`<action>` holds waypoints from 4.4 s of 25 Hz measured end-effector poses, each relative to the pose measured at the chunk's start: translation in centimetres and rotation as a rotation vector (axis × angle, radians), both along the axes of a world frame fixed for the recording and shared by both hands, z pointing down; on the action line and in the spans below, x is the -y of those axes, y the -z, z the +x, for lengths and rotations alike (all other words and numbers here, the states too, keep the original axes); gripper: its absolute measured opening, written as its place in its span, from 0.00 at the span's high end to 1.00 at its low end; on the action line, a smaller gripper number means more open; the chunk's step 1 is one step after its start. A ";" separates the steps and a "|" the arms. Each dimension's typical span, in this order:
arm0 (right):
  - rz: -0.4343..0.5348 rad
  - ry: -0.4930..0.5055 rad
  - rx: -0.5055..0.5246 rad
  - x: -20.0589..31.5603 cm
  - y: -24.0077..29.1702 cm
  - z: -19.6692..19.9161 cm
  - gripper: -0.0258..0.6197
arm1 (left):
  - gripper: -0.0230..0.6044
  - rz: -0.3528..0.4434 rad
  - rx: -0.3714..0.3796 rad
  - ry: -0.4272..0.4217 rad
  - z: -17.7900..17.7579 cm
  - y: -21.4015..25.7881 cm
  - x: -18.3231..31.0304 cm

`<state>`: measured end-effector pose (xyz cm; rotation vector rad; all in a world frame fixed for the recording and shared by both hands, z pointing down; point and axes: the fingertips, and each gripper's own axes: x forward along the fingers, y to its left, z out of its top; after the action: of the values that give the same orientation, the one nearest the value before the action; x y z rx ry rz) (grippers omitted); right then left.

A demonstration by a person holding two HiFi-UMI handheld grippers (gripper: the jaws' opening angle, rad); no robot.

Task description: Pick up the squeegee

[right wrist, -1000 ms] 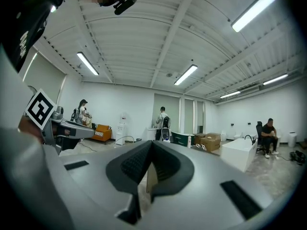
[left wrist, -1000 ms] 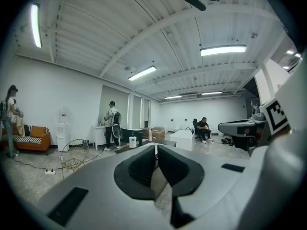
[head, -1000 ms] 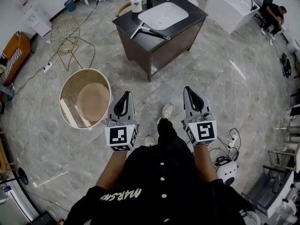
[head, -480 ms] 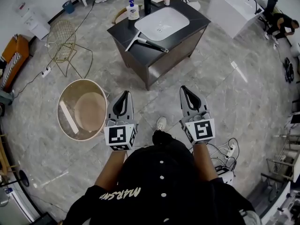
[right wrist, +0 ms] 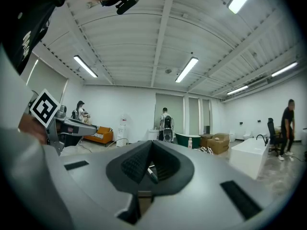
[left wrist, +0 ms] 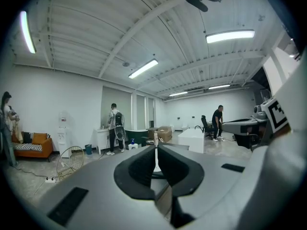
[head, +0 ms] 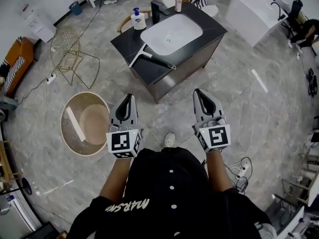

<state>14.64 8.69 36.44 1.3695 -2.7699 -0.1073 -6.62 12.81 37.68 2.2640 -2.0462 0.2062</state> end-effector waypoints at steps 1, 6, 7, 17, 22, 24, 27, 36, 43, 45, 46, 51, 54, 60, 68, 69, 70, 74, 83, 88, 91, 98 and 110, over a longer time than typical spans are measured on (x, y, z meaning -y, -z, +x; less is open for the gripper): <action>-0.002 0.006 0.001 0.6 -0.1 0.0 0.96 | 0.93 0.000 0.003 0.009 0.0 0.0 0.4; -0.010 0.024 0.009 2.2 -0.2 0.2 0.96 | 0.93 -0.017 0.005 0.052 -0.5 -0.3 1.1; -0.008 0.025 0.011 2.5 -0.1 0.3 0.96 | 0.93 -0.018 0.006 0.055 -0.5 -0.3 1.3; -0.013 0.032 -0.008 5.2 -0.7 -0.9 0.96 | 0.93 -0.009 -0.002 0.037 -0.9 -0.5 4.5; -0.004 0.025 -0.022 8.0 -0.6 -2.2 0.96 | 0.93 0.001 -0.016 0.028 -2.2 -0.6 7.7; 0.000 0.027 -0.036 9.7 -0.6 -3.1 0.96 | 0.93 0.006 -0.016 0.023 -2.9 -0.6 9.4; 0.000 0.043 -0.056 12.0 -0.7 -4.4 0.96 | 0.93 0.002 -0.016 0.011 -3.6 -0.6 12.1; -0.019 0.106 -0.107 18.8 -1.8 -8.9 0.96 | 0.93 -0.013 -0.033 -0.017 -5.9 -1.4 18.9; -0.054 0.160 -0.149 22.6 -4.2 -12.0 0.96 | 0.93 -0.070 -0.065 -0.034 -7.1 -3.8 22.2; -0.071 0.173 -0.168 23.7 -5.3 -12.9 0.96 | 0.93 -0.093 -0.076 -0.045 -7.4 -4.7 22.8; -0.077 0.181 -0.179 24.3 -5.9 -13.2 0.96 | 0.93 -0.108 -0.082 -0.049 -7.5 -5.3 23.2; -0.171 0.235 -0.254 26.9 -11.1 -15.0 0.96 | 0.93 -0.177 -0.112 -0.077 -7.5 -8.3 24.6; -0.263 0.288 -0.321 28.2 -15.2 -16.1 0.88 | 0.93 -0.210 -0.130 -0.094 -7.5 -10.1 25.8; -0.432 0.392 -0.490 28.2 -24.7 -17.8 0.74 | 0.93 -0.316 -0.160 -0.090 -7.3 -14.9 26.3; -0.541 0.503 -0.598 28.5 -32.6 -20.8 0.66 | 0.93 -0.445 -0.191 -0.065 -7.3 -20.3 26.3; -0.534 0.518 -0.608 28.7 -33.0 -21.4 0.65 | 0.93 -0.454 -0.194 -0.060 -7.4 -20.8 26.4; -0.527 0.532 -0.617 28.8 -33.4 -22.0 0.65 | 0.93 -0.462 -0.198 -0.055 -7.4 -21.2 26.4; -0.516 0.577 -0.648 28.9 -34.6 -23.6 0.66 | 0.93 -0.479 -0.211 -0.038 -7.7 -22.0 26.3; -0.558 0.579 -0.631 28.6 -36.2 -24.4 0.74 | 0.93 -0.504 -0.228 -0.002 -8.5 -23.1 25.7; -0.569 0.563 -0.655 28.8 -36.1 -23.9 0.83 | 0.93 -0.497 -0.229 -0.002 -8.3 -22.9 25.6; -0.565 0.534 -0.666 28.9 -35.3 -23.3 0.83 | 0.93 -0.473 -0.227 -0.007 -8.3 -22.1 25.9; -0.519 0.422 -0.614 30.3 -30.7 -20.8 0.83 | 0.93 -0.395 -0.195 -0.027 -8.0 -18.8 26.7; -0.291 0.217 -0.379 31.7 -14.6 -16.1 0.83 | 0.93 -0.197 -0.137 -0.081 -7.2 -10.1 28.5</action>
<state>-1.46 -23.04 51.00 0.8743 -2.4833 0.0262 -13.84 -15.64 47.81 2.1791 -1.7850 0.2387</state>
